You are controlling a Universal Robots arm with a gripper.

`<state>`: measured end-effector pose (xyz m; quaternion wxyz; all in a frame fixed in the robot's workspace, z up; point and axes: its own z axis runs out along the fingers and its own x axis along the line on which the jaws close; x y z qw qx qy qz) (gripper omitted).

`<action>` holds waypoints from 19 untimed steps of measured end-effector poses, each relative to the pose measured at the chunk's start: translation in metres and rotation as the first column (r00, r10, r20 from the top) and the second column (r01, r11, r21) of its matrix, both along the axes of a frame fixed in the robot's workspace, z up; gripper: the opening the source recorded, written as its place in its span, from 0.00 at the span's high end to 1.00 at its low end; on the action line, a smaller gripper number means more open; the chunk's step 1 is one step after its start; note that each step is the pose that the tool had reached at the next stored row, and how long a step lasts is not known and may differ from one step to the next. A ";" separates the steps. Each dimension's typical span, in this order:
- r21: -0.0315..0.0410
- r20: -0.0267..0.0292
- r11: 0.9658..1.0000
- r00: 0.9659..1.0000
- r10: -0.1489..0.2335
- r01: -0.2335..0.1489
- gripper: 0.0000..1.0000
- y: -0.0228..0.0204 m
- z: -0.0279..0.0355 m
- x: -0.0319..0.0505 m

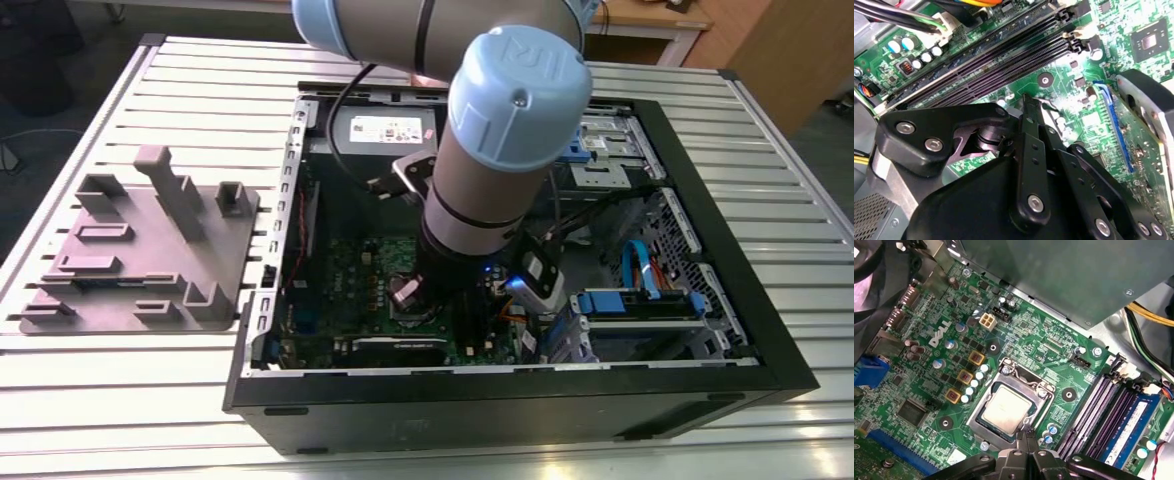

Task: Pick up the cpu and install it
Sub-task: 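Install the first cpu locking lever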

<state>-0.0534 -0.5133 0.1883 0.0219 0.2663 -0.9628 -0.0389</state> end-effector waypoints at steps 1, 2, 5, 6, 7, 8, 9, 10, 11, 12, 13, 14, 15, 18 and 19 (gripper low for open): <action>0.000 0.000 1.000 1.000 0.000 0.000 0.90 0.0000 -0.0004 0.0005; 0.000 0.000 1.000 1.000 0.000 0.000 0.90 0.0001 -0.0008 0.0012; 0.001 0.000 1.000 1.000 0.000 0.000 0.90 0.0002 -0.0013 0.0036; 0.001 0.000 1.000 1.000 0.000 0.000 0.90 0.0002 -0.0015 0.0041; 0.001 0.000 1.000 1.000 0.000 0.000 0.90 0.0002 -0.0015 0.0043; 0.001 0.000 1.000 1.000 0.000 0.000 0.90 0.0002 -0.0016 0.0045; 0.001 0.000 1.000 1.000 0.000 0.000 0.90 0.0002 -0.0016 0.0047; 0.001 0.000 1.000 1.000 0.000 0.000 0.90 0.0002 -0.0017 0.0049; 0.001 0.001 1.000 1.000 0.000 0.000 0.90 0.0002 -0.0019 0.0052; 0.001 0.001 1.000 1.000 0.000 0.000 0.90 0.0002 -0.0019 0.0052; 0.001 0.001 1.000 1.000 0.000 0.000 0.90 0.0002 -0.0019 0.0052; 0.001 0.000 1.000 1.000 0.000 0.000 0.90 0.0002 -0.0019 0.0052; 0.001 0.001 1.000 1.000 0.000 0.000 0.90 0.0002 -0.0019 0.0052; 0.001 0.000 1.000 1.000 0.000 0.000 0.90 0.0002 -0.0015 0.0052; 0.001 0.000 1.000 1.000 0.000 0.000 0.90 0.0002 -0.0002 0.0052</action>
